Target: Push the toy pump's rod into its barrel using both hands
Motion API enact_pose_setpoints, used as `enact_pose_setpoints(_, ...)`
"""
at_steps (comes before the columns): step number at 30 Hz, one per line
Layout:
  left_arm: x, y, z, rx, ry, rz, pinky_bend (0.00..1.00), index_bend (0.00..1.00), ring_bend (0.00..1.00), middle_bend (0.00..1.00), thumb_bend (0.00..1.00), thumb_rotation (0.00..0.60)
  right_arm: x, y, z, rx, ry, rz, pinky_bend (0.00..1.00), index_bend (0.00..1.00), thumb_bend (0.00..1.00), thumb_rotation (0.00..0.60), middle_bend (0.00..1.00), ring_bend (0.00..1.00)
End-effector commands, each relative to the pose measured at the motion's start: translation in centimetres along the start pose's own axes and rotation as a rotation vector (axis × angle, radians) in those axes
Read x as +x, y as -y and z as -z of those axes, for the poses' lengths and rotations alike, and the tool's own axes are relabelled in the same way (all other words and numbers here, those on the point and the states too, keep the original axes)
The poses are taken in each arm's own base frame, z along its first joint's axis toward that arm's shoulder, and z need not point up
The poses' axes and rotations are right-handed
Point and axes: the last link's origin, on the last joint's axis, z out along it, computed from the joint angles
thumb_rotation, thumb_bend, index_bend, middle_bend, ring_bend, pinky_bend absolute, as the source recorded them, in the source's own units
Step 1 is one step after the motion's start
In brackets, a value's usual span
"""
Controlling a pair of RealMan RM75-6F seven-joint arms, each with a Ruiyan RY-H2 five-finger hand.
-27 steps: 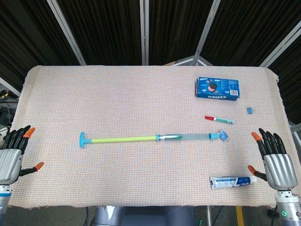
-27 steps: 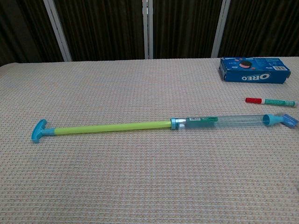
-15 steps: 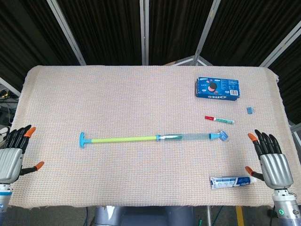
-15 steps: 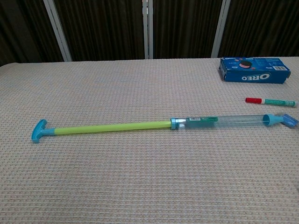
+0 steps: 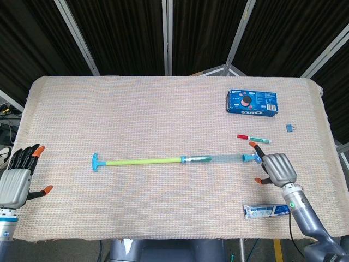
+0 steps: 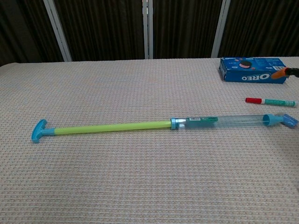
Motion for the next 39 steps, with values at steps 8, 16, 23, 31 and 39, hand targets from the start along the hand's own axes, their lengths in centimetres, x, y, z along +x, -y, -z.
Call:
enact_pose_setpoints(8,-0.7,0.3,-0.6,0.026,0.021,-0.017,0.0,0.0,0.0,0.0,0.0,0.6,-1.9,3.1,-6.5,-0.012,0.085,-0.022,1.0,0.36,0.07,0.6,1.0,1.0)
enact_pose_setpoints(16,-0.7,0.3,-0.6,0.027,0.023,-0.017,0.0,0.0,0.0,0.0,0.0,0.6,-3.0,3.5,-7.6,-0.026,0.089,-0.013,1.0,0.41,0.15,0.6,1.0,1.0)
enact_pose_setpoints(23,-0.9,0.3,-0.6,0.028,0.031,-0.016,0.0,0.0,0.0,0.0,0.0,0.6,-3.7,3.8,-8.3,-0.029,0.089,0.023,1.0,0.42,0.15,0.6,1.0,1.0)
enact_pose_setpoints(31,-1.1,0.3,-0.7,0.03,0.037,-0.021,0.0,0.0,0.0,0.0,0.0,0.6,-4.5,4.1,-9.2,-0.039,0.093,0.036,1.0,0.44,0.17,0.6,1.0,1.0)
enact_pose_setpoints(39,-1.3,0.3,-0.8,0.031,0.044,-0.024,0.0,0.0,0.0,0.0,0.0,0.6,-4.7,4.3,-9.5,-0.032,0.093,0.034,1.0,0.49,0.18,0.6,1.0,1.0)
